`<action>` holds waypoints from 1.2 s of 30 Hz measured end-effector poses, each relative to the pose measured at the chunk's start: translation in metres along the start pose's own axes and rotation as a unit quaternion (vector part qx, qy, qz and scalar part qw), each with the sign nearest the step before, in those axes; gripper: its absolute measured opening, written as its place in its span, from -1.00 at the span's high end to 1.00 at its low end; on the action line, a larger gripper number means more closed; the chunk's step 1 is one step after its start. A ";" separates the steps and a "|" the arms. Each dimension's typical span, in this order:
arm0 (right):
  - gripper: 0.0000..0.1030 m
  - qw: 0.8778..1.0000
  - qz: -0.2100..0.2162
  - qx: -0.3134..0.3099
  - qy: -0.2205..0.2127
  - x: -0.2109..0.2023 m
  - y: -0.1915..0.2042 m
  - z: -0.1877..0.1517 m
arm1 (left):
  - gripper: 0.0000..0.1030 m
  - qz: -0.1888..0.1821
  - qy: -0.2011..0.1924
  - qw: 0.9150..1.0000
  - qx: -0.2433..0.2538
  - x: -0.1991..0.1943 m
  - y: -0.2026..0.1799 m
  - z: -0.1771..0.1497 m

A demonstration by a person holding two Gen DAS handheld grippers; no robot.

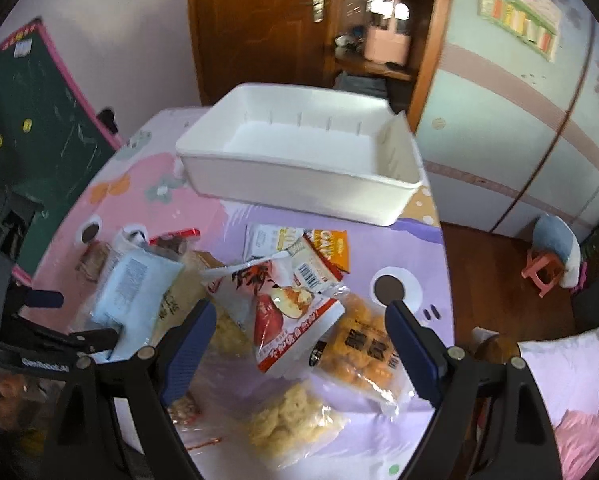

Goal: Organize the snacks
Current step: 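Grasp the clear blue-printed bag with the left gripper while the right grasps the red-white bag, then carry both bags over the white basket and open both grippers to drop them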

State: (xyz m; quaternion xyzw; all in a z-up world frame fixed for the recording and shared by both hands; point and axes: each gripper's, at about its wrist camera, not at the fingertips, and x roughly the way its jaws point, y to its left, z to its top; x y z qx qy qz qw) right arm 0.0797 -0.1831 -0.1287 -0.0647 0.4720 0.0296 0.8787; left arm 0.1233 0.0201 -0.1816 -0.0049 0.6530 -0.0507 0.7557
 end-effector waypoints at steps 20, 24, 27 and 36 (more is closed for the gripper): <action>-0.14 0.994 0.013 -0.093 0.054 0.073 0.020 -0.002 | -1.00 0.033 0.022 0.999 0.009 0.046 -0.026 0.028; 0.20 0.993 0.011 -0.099 0.060 0.077 0.023 -0.006 | -1.00 0.019 0.026 0.999 0.004 0.045 -0.020 0.029; 0.50 0.994 0.016 -0.091 0.060 0.074 0.019 -0.007 | -1.00 0.000 0.021 1.000 0.001 0.048 -0.013 0.033; 0.68 0.997 0.048 -0.055 0.033 0.053 0.011 -0.006 | -0.10 -0.016 -0.042 0.999 0.029 0.022 -0.009 0.009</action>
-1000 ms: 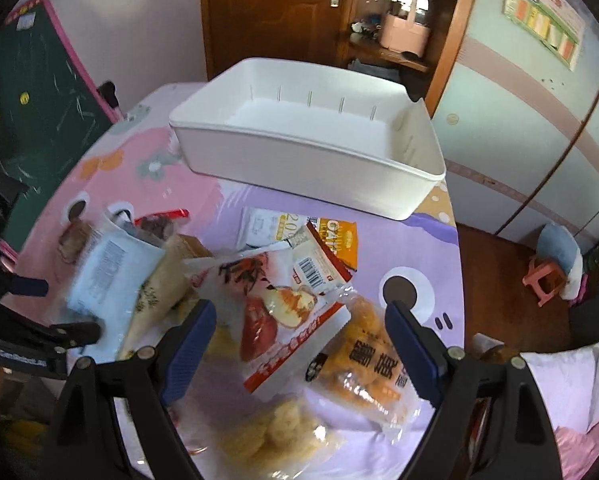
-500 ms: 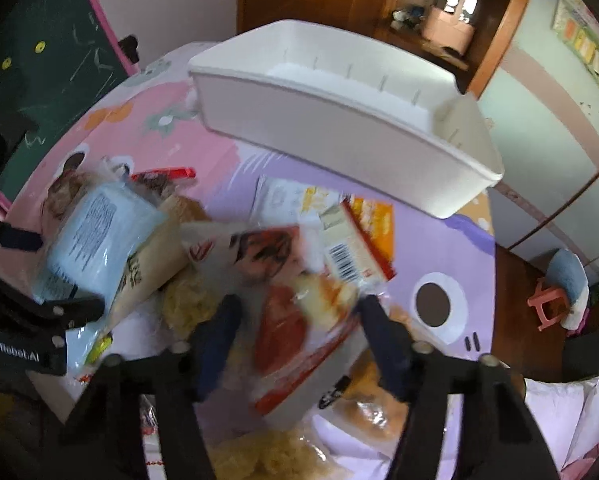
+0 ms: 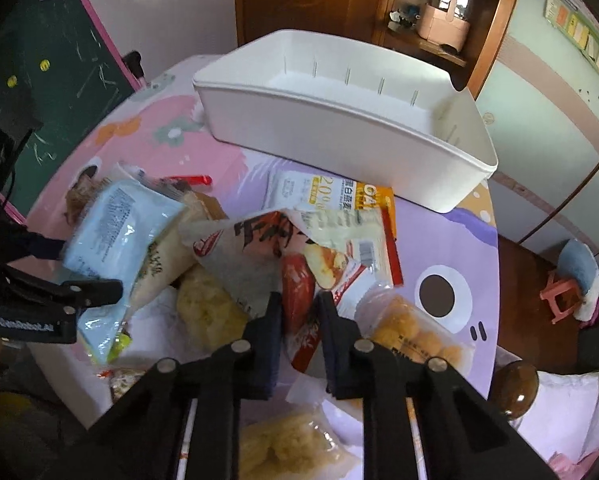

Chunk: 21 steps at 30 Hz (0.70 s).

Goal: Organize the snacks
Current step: 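Carry both bags over the white basket and open both grippers to drop them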

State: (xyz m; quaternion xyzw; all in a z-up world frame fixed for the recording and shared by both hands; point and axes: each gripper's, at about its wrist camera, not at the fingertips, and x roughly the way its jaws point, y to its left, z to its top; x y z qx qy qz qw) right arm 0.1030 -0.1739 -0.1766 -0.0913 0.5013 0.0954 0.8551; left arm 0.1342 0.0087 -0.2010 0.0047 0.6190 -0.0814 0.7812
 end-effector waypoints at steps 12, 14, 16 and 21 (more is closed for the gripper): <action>0.76 0.997 0.035 0.032 -0.052 -0.042 -0.006 0.011 | 0.09 -0.018 -0.077 0.997 0.013 -0.069 -0.014 0.004; 0.76 0.997 0.033 0.037 -0.065 -0.050 -0.008 0.015 | 0.09 -0.021 -0.097 0.995 0.019 -0.085 -0.017 0.008; 0.76 0.995 0.029 0.042 -0.080 -0.061 -0.011 0.023 | 0.09 -0.027 -0.124 0.992 0.026 -0.107 -0.020 0.018; 0.76 0.991 0.010 0.066 -0.119 -0.081 -0.027 0.054 | 0.09 -0.052 -0.178 0.982 0.042 -0.154 -0.026 0.059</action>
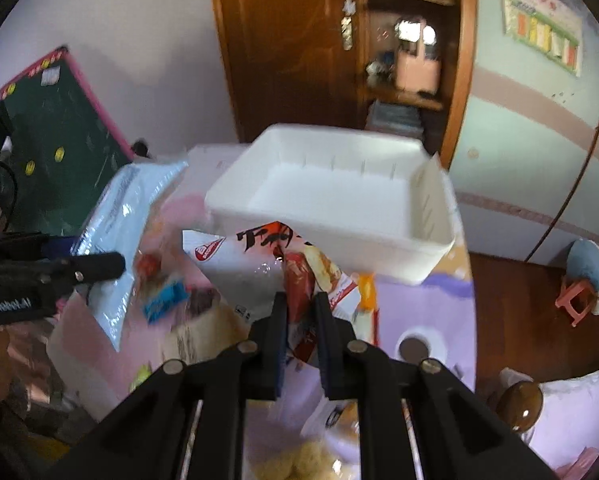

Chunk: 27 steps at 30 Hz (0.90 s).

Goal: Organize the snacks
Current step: 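Carry both bags over the white basket and open both grippers to drop them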

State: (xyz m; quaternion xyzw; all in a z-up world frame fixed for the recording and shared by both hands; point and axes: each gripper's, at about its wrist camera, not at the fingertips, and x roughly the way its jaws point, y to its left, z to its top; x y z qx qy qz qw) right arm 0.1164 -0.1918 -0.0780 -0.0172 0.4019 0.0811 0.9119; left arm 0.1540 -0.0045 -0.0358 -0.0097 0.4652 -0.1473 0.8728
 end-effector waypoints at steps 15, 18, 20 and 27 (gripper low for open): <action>0.74 0.992 -0.036 0.118 -0.032 0.056 -0.057 0.105 | 0.08 -0.050 0.013 0.999 0.004 0.089 -0.013 0.121; 0.72 0.990 -0.042 0.131 -0.006 0.084 -0.066 0.105 | 0.06 -0.028 0.018 0.999 0.004 0.120 -0.013 0.130; 0.68 0.989 -0.041 0.139 0.014 0.105 -0.071 0.103 | -0.13 -0.014 0.019 1.000 0.006 0.135 -0.014 0.132; 0.21 0.984 -0.011 0.170 0.044 0.136 -0.078 0.084 | -0.86 0.035 -0.006 0.999 0.042 0.143 -0.020 0.128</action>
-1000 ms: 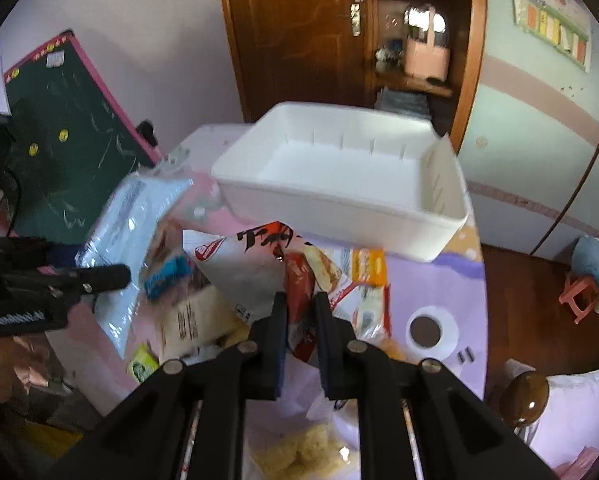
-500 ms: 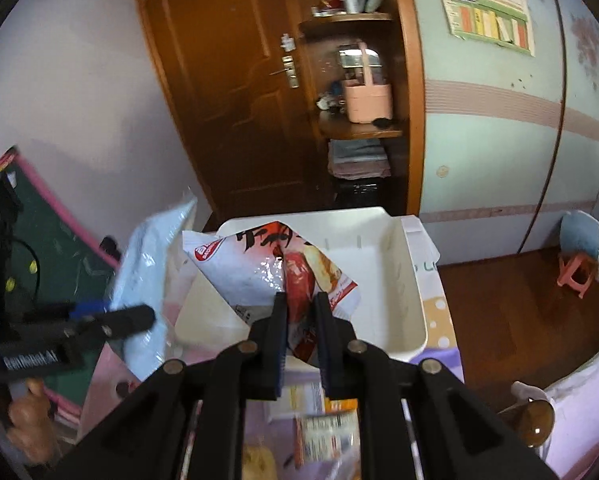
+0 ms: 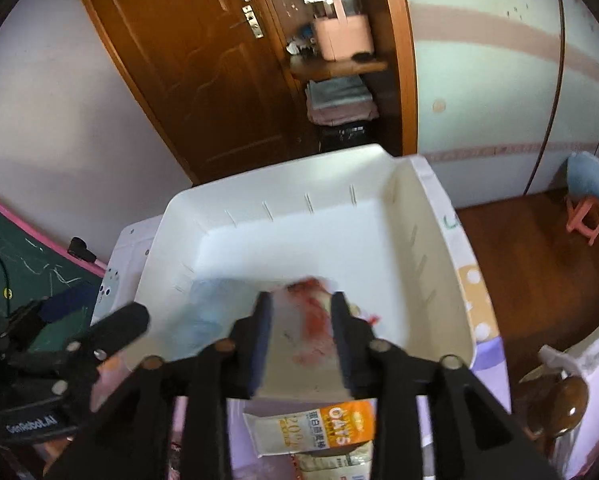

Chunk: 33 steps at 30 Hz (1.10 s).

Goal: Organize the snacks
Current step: 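Carry both bags over the white basket and open both grippers to drop them, then withdraw both tools from the basket back over the snacks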

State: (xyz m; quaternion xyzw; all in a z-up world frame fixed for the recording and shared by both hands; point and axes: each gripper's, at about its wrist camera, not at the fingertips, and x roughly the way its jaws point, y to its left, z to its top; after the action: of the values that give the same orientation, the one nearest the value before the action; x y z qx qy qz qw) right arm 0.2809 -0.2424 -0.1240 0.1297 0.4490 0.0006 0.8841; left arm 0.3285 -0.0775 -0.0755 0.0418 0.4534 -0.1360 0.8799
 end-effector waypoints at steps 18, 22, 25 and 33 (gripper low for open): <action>0.12 0.997 -0.029 -0.048 -0.048 -0.067 0.021 -0.032 | -0.96 0.012 -0.044 0.998 -0.043 -0.063 0.032 -0.037; 0.12 0.995 -0.029 -0.056 -0.079 -0.089 0.025 -0.038 | -0.96 0.030 -0.073 0.997 -0.012 -0.092 0.020 -0.044; 0.12 0.993 -0.034 -0.073 -0.090 -0.101 0.032 -0.043 | -0.96 0.037 -0.085 0.996 -0.001 -0.108 0.014 -0.049; 0.12 0.987 -0.045 -0.105 -0.110 -0.126 0.045 -0.057 | -0.96 0.024 -0.068 0.997 -0.024 -0.128 0.016 -0.058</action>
State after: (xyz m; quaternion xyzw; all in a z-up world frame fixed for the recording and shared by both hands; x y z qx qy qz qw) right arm 0.1653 -0.2009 -0.0459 0.0157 0.3515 -0.0062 0.9360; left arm 0.2166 -0.0249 -0.0070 0.0226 0.3945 -0.1063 0.9124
